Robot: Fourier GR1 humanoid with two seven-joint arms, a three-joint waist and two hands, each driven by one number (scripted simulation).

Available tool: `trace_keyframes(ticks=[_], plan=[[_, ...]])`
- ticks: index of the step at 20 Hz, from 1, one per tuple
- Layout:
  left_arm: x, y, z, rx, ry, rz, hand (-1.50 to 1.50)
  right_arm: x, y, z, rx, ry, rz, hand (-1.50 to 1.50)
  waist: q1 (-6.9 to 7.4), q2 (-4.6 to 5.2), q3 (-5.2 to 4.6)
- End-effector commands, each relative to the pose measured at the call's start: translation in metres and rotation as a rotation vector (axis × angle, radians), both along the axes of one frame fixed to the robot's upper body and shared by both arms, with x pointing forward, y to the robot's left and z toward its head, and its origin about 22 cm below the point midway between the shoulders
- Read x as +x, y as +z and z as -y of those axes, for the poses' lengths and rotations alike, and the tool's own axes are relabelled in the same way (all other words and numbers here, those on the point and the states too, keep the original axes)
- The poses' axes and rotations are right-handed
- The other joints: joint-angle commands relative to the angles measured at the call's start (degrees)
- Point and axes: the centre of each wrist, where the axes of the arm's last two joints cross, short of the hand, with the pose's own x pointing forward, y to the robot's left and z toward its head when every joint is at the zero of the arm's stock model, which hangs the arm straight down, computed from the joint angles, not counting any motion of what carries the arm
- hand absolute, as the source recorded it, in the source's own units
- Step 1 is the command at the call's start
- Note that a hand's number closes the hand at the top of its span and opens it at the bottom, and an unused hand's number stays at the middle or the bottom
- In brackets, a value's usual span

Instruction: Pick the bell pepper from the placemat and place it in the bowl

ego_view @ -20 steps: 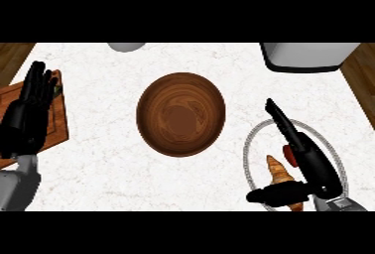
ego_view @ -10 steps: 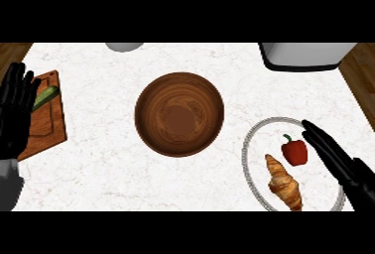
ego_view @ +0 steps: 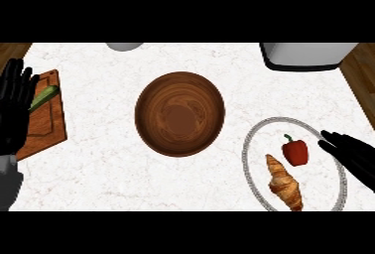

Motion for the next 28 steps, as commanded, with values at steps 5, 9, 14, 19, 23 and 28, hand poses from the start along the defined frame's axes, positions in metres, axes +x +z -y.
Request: trace_keyframes(ticks=[5,9,14,19,23,28], plan=[[0.001,-0.017,0.000,0.006,-0.025,0.022,0.00,0.020,0.026,0.006,-0.209,-0.009,-0.167,-1.50,1.46,0.30,0.12],[0.003,0.005,0.002,-0.010,-0.034,0.003,0.00,0.026,0.006,0.004,-0.228,-0.046,-0.189,-1.50,1.30,0.14,0.18],[0.015,-0.005,0.013,0.009,-0.002,0.020,0.00,0.037,-0.008,0.021,-0.229,-0.041,-0.215,-1.50,0.92,0.18,0.19],[0.008,-0.019,0.010,-0.004,-0.027,-0.002,0.00,0.040,-0.047,0.029,-0.226,-0.041,-0.241,-1.50,0.80,0.17,0.19],[0.011,-0.003,0.000,-0.001,-0.021,0.012,0.00,0.065,-0.060,0.012,-0.222,-0.083,-0.253,-1.50,1.22,0.21,0.17],[-0.002,-0.013,-0.001,0.018,-0.023,0.009,0.00,0.053,-0.104,0.020,-0.241,-0.083,-0.239,-1.50,1.10,0.15,0.19]])
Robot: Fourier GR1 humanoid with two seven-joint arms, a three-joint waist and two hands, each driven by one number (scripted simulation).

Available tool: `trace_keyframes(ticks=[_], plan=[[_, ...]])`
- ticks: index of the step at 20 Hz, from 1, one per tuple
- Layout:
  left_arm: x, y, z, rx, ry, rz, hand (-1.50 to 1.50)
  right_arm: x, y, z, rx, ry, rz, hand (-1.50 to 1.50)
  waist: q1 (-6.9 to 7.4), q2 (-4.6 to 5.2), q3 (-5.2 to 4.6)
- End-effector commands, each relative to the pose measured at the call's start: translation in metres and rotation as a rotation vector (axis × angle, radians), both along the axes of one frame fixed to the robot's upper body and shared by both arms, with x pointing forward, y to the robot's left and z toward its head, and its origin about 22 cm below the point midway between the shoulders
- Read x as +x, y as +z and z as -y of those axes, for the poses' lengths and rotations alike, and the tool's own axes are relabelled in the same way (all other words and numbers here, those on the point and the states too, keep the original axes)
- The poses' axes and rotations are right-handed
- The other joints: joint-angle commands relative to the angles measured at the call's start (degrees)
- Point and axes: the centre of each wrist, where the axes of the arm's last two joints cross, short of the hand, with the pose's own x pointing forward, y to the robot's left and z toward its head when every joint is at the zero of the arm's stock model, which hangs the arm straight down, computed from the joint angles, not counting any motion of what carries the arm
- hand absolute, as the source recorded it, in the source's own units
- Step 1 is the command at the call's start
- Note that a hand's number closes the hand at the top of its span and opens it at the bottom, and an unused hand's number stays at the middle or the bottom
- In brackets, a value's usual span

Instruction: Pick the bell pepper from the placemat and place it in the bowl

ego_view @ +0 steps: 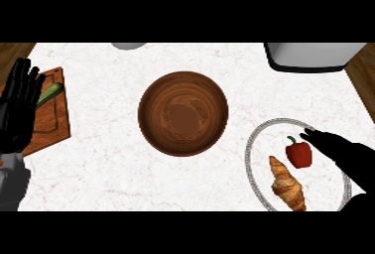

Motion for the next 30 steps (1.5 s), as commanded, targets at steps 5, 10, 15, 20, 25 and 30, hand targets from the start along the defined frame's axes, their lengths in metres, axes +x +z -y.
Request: trace_keyframes(ticks=[5,10,15,20,25,30], plan=[[0.002,0.008,-0.018,-0.005,0.012,0.012,0.00,0.025,-0.025,0.017,0.042,0.004,0.022,-1.50,0.18,0.02,0.00],[-0.010,-0.006,0.010,0.000,-0.006,0.012,0.00,0.032,-0.023,0.019,0.059,0.067,0.018,-1.50,0.27,-0.04,0.00],[-0.001,0.014,0.007,-0.011,0.000,0.006,0.00,0.028,-0.052,0.000,0.009,0.061,0.001,-1.50,0.02,-0.06,0.00],[-0.003,0.001,0.002,-0.019,-0.011,-0.004,0.00,0.023,-0.074,-0.011,0.022,0.052,0.007,-1.50,-0.12,-0.05,-0.01],[0.002,-0.006,-0.006,0.019,-0.001,0.005,0.00,0.042,-0.084,-0.004,0.007,0.047,-0.029,-1.50,0.01,0.01,-0.01],[-0.009,0.021,-0.012,-0.014,0.000,0.007,0.00,0.052,-0.094,-0.003,-0.023,0.000,-0.051,-1.50,0.24,-0.06,0.00]])
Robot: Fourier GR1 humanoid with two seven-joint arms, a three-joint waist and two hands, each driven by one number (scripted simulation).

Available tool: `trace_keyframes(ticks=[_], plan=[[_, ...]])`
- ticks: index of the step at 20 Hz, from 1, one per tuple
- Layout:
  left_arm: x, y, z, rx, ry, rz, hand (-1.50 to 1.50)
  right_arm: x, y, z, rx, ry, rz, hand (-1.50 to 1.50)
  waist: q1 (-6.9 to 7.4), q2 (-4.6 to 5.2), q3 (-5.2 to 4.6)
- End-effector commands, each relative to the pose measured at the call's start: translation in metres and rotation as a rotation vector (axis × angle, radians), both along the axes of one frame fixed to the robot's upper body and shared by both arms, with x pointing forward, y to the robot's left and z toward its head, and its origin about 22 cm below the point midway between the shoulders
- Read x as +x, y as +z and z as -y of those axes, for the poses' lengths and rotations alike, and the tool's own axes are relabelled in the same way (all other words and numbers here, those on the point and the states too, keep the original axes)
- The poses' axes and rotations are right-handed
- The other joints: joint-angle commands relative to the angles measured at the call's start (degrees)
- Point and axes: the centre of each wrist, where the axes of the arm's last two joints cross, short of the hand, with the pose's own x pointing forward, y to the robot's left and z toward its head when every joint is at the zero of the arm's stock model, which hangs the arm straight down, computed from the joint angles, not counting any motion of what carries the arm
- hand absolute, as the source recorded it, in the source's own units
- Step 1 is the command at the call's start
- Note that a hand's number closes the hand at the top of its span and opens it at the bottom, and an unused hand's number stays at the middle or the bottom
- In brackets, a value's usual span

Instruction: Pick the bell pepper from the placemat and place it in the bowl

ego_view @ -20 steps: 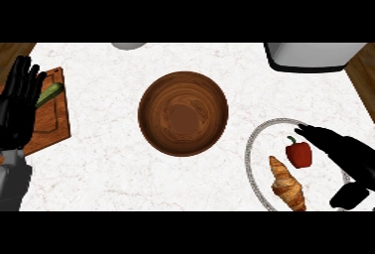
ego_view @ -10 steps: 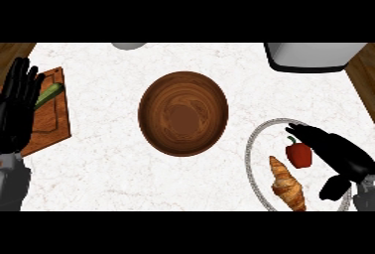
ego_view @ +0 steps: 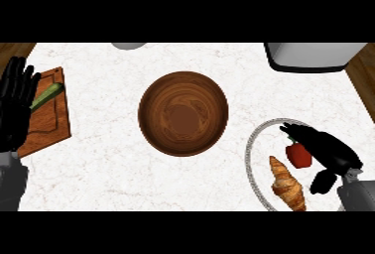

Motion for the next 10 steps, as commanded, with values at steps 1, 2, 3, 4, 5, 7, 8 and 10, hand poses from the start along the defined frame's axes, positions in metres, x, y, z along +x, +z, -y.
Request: trace_keyframes(ticks=[1,2,3,4,5,7,8,10], plan=[[-0.003,0.008,0.013,-0.007,0.005,-0.003,0.00,0.009,0.001,-0.002,-0.022,-0.025,-0.023,-1.50,-0.02,-0.04,0.01],[0.005,0.010,0.019,0.005,0.018,0.020,0.00,0.012,-0.022,0.010,-0.023,-0.044,-0.018,-1.50,0.12,0.05,0.03],[-0.003,-0.007,-0.007,-0.016,-0.009,-0.001,0.00,0.007,-0.006,0.023,-0.027,-0.043,-0.041,-1.50,-0.06,0.00,0.00],[0.002,0.009,-0.002,-0.002,-0.008,0.002,0.00,0.010,-0.024,0.014,-0.044,-0.053,-0.040,-1.50,0.05,0.02,0.01],[0.003,0.008,0.027,-0.012,0.004,0.000,0.00,0.005,-0.011,0.013,-0.053,-0.043,-0.031,-1.50,-0.13,-0.04,0.01],[-0.017,-0.011,0.000,-0.006,-0.001,-0.009,0.00,0.022,-0.010,0.019,-0.052,-0.035,-0.024,-1.50,0.19,0.00,0.01],[-0.023,0.015,0.008,0.004,-0.003,0.009,0.00,0.009,-0.029,0.007,-0.031,-0.025,-0.005,-1.50,0.21,-0.06,0.02],[-0.006,-0.004,0.002,-0.013,-0.006,-0.003,0.00,0.015,-0.027,0.018,-0.006,0.034,0.056,1.50,0.11,0.05,0.02]])
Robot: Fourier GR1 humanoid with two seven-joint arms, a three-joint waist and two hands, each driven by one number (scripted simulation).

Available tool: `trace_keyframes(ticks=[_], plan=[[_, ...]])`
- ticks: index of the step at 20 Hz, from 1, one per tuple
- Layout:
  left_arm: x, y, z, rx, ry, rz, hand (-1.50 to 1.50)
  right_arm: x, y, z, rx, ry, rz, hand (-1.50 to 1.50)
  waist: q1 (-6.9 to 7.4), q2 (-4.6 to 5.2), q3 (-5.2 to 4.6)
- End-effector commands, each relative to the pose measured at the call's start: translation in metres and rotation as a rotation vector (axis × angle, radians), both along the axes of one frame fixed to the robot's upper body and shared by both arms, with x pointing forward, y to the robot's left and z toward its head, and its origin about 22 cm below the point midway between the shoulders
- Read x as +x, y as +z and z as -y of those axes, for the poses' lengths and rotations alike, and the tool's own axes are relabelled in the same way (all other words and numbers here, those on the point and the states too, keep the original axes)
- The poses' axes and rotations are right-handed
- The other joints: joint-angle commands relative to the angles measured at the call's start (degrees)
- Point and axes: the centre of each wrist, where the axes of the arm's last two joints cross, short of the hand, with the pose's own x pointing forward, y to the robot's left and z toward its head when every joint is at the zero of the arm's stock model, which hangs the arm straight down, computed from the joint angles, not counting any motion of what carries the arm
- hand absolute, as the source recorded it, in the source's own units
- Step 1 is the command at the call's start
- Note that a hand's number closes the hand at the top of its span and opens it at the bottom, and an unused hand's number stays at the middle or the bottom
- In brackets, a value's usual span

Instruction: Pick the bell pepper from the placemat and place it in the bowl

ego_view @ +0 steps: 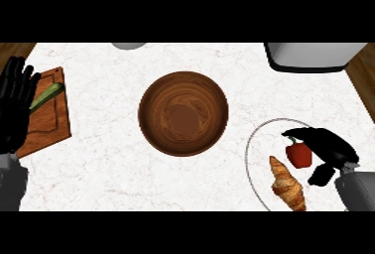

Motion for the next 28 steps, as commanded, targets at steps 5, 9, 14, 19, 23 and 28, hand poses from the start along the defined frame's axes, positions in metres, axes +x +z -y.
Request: trace_keyframes(ticks=[5,9,14,19,23,28], plan=[[0.015,0.003,0.010,0.013,0.002,-0.008,0.00,-0.003,-0.009,0.009,0.048,0.047,0.114,1.50,-0.20,0.00,0.04],[-0.001,-0.019,-0.010,0.003,-0.005,0.011,0.00,0.033,0.003,0.012,0.019,0.093,0.132,1.50,0.62,0.18,0.06],[0.024,0.005,0.033,-0.001,-0.113,0.045,0.00,0.077,0.098,0.075,-0.056,0.153,0.139,1.50,6.33,2.54,0.45],[0.029,0.008,0.036,0.004,-0.128,0.050,0.00,0.088,0.120,0.099,-0.042,0.215,0.203,1.50,6.30,2.63,0.48],[0.027,0.006,0.030,0.015,-0.111,0.042,0.00,0.099,0.130,0.101,-0.038,0.190,0.302,1.50,6.41,2.41,0.45],[0.025,-0.003,0.034,-0.011,-0.101,0.028,0.00,0.104,0.172,0.121,0.066,0.202,0.424,1.50,5.24,1.89,0.35]])
